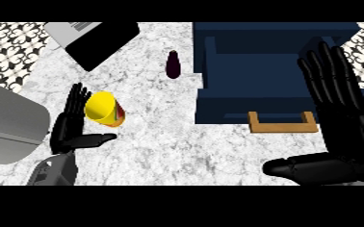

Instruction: Pick up the cup, place it into the drawer and close the drawer

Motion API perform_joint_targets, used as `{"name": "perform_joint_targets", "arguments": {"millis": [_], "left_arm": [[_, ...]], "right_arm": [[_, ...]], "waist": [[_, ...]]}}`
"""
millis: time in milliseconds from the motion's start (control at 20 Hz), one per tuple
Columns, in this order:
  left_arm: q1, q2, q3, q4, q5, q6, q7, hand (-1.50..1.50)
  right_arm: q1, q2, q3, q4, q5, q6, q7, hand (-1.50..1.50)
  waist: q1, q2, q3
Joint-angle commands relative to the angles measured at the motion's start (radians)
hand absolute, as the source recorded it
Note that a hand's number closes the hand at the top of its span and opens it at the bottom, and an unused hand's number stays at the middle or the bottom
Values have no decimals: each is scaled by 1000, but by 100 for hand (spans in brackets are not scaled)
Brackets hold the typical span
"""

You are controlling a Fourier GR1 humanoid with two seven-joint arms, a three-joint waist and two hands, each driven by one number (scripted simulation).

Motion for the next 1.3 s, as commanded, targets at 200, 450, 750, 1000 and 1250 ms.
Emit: {"name": "perform_joint_targets", "arguments": {"millis": [200, 450, 750, 1000, 1250], "left_arm": [[-88, 68, 34, 257, -18, -32, -161, -150], [-172, 76, 43, 450, -31, -56, -265, -150], [-277, 120, 57, 611, -42, -110, -312, -150], [-291, 105, 65, 662, -35, -127, -357, -150], [-258, 107, 65, 633, -17, -154, -355, -150]], "right_arm": [[29, 0, 9, -31, 0, 5, 34, -150], [58, -15, -10, -95, -35, 29, 43, -150], [-22, -10, -14, -40, -34, 9, 58, -150], [-11, 22, 26, 21, 10, 8, -14, -150], [47, -6, 1, -57, -28, 34, 30, -150]], "waist": [[-1, 0, 0], [-6, 1, -1], [-12, 4, -1], [-13, 6, -2], [-9, 3, -1]]}}
